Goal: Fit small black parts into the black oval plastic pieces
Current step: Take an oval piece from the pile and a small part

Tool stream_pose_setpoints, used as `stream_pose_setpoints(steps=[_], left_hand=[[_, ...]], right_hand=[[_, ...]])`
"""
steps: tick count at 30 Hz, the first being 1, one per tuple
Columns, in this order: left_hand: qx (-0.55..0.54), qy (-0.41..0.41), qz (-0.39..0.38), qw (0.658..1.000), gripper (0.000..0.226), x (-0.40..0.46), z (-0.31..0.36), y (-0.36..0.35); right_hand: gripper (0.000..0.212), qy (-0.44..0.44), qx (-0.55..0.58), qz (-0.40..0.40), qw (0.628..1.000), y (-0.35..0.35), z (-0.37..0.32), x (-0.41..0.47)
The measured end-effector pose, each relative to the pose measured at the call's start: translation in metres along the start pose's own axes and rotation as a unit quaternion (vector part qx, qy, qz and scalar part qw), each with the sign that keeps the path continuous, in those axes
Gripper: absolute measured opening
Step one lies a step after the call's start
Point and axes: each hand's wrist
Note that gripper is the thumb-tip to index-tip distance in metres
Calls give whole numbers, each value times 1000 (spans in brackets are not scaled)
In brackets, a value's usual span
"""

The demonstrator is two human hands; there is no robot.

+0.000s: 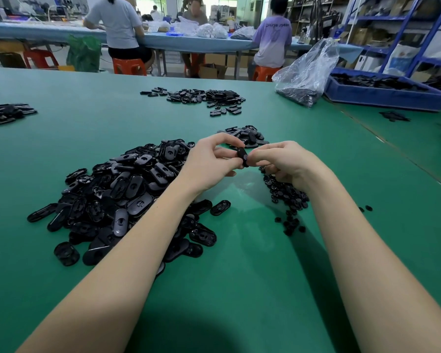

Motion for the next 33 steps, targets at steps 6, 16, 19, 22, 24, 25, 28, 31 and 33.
stream_pose_setpoints(steps=[6, 16, 19, 22, 24, 25, 28, 31, 33], left_hand=[[40, -29, 18, 999, 27, 1, 0, 1], [-34, 45, -19, 998, 23, 1, 4, 5], [-35, 72, -18, 997, 21, 2, 5, 5], [-26, 85, -12, 996, 19, 1, 4, 4], [-19, 91, -5, 996, 19, 1, 3, 3], [-13, 92, -3, 996, 19, 2, 3, 3], [7, 86, 5, 996, 18, 1, 3, 1], [13, 85, 9, 996, 16, 1, 1, 0], [12, 84, 6, 996, 15, 0, 0, 0]], right_hand=[[7, 4, 4, 1, 1000, 1, 1, 1], [26, 36, -5, -6, 999, 9, 5, -3], [27, 55, -11, -31, 998, 9, 4, -7], [20, 74, -37, -41, 996, 8, 2, -8], [14, 81, -39, -44, 995, 7, 2, -7], [12, 84, -39, -45, 995, 7, 2, -7], [8, 91, -62, -38, 993, 4, 1, -7], [9, 94, -75, -24, 992, 0, 1, -6], [11, 101, -76, -16, 992, -3, 2, -5]])
Point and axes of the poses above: each hand's wrist, its own x-axis towards the middle knuckle, its own y-axis out of the back of the hand, z = x × y, and after that the axes turned 6 degrees about z, right-handed
